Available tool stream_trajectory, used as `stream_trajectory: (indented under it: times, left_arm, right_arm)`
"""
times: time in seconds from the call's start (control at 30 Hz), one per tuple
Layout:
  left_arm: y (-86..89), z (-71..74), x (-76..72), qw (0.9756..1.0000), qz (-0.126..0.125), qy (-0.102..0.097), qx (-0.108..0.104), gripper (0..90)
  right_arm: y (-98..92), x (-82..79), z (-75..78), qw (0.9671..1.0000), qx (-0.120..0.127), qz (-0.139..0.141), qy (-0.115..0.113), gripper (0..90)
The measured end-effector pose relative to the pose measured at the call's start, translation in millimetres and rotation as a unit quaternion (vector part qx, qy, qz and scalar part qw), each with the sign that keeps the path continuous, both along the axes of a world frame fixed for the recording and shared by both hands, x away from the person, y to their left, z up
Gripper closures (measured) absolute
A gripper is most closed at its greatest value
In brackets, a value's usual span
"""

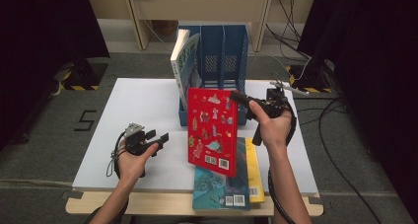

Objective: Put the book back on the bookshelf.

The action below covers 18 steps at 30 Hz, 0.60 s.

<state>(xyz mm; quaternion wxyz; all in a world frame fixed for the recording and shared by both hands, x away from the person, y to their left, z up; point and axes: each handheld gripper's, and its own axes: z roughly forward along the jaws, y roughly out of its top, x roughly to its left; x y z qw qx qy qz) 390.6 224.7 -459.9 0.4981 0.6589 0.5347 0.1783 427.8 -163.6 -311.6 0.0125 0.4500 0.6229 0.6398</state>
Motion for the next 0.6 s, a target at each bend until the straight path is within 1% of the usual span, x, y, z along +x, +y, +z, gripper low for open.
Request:
stream_trajectory:
  times: [0.1, 0.13, 0.17, 0.2, 0.23, 0.27, 0.33, 0.37, 0.43, 0.53, 0.6]
  left_arm:
    - [0.3, -2.3, 0.9, 1.0000, 0.001, 0.003, 0.002, 37.3]
    - [0.4, -3.0, 1.1, 1.0000, 0.001, 0.004, 0.003, 37.3]
    - [0.3, -4.5, 1.6, 1.0000, 0.001, 0.006, 0.005, 37.3]
    - [0.3, -4.5, 1.6, 1.0000, 0.001, 0.006, 0.005, 37.2]
    - [0.3, -5.2, 1.9, 1.0000, 0.001, 0.007, 0.006, 37.3]
    - [0.3, -6.3, 2.1, 0.9999, 0.002, 0.009, 0.007, 37.3]
    - [0.4, -6.8, 2.3, 0.9999, 0.001, 0.010, 0.007, 37.3]
    - [0.3, -7.4, 2.6, 0.9999, 0.002, 0.009, 0.006, 37.3]
    - [0.3, -7.8, 2.9, 0.9999, 0.002, 0.011, 0.008, 37.3]
    - [0.4, -9.1, 3.6, 0.9999, 0.001, 0.012, 0.011, 37.4]
    - [0.5, -9.8, 4.0, 0.9999, 0.002, 0.013, 0.011, 37.5]
  right_arm:
    - [-2.2, -2.5, 3.2, 0.9999, -0.002, -0.008, -0.007, 80.7]
    - [-4.8, -4.4, 5.8, 0.9998, -0.003, -0.013, -0.015, 80.7]
    - [-6.1, -5.8, 7.4, 0.9998, -0.002, -0.015, -0.017, 80.8]
    - [-7.6, -6.7, 8.5, 0.9996, -0.005, -0.019, -0.023, 80.8]
    - [-8.5, -8.4, 10.2, 0.9996, -0.002, -0.019, -0.021, 80.8]
    - [-9.9, -9.1, 11.5, 0.9993, -0.003, -0.022, -0.029, 80.8]
    - [-11.0, -10.5, 13.1, 0.9993, -0.002, -0.023, -0.031, 80.8]
    - [-12.9, -13.2, 16.7, 0.9989, 0.001, -0.028, -0.037, 80.8]
    - [-13.6, -14.7, 18.6, 0.9988, 0.003, -0.030, -0.039, 80.8]
    - [-16.9, -17.8, 25.0, 0.9976, 0.002, -0.044, -0.053, 80.8]
    - [-18.6, -19.3, 27.9, 0.9970, 0.003, -0.051, -0.058, 80.9]
